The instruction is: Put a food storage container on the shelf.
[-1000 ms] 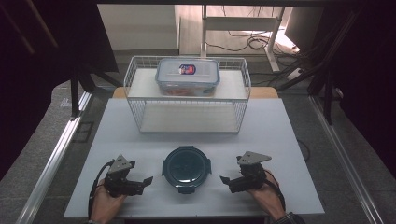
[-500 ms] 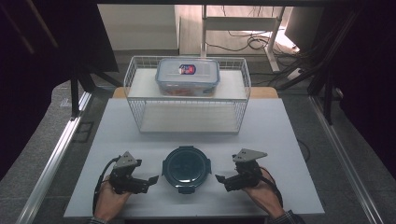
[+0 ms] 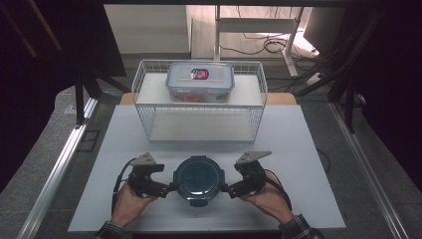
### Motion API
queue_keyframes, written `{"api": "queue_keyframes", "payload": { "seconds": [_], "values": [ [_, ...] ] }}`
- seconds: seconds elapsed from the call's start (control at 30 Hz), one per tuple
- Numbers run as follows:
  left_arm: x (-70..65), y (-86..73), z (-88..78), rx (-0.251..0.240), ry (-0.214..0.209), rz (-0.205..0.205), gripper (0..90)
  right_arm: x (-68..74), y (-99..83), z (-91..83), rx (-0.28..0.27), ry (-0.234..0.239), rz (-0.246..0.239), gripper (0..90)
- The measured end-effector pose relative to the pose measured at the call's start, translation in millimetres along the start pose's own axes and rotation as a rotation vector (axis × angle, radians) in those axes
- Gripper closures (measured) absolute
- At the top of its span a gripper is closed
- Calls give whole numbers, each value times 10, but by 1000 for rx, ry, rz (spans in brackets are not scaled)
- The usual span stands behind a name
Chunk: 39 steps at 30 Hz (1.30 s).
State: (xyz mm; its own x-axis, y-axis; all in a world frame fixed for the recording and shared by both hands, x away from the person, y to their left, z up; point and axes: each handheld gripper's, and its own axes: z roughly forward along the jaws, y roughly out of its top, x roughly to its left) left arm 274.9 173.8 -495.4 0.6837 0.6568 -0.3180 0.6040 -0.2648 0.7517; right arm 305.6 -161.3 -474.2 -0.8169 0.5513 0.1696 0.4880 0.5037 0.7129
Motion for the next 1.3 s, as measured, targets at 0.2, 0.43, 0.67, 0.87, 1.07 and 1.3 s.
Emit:
{"api": "queue_keyframes", "payload": {
  "seconds": [0.2, 0.43, 0.67, 0.87, 1.07, 1.3],
  "values": [
    [24, 36, 186, 84, -89, -42, 43, -36, 96, 187, 32, 73, 35, 59],
    [76, -106, 196, 120, -210, -117, 105, -142, -1, 297, 95, 236, 164, 123],
    [115, -174, 91, 77, -214, -175, 313, -124, -21, 225, 83, 225, 177, 296],
    [9, -241, -42, -1, -211, -190, 492, -115, -103, 41, 41, 248, 242, 489],
    [-85, -286, -94, -40, -194, -187, 534, -63, -161, -41, 28, 248, 274, 526],
    [-188, -304, -124, -60, -163, -168, 544, -86, -238, -45, 31, 278, 358, 552]
  ]
}}
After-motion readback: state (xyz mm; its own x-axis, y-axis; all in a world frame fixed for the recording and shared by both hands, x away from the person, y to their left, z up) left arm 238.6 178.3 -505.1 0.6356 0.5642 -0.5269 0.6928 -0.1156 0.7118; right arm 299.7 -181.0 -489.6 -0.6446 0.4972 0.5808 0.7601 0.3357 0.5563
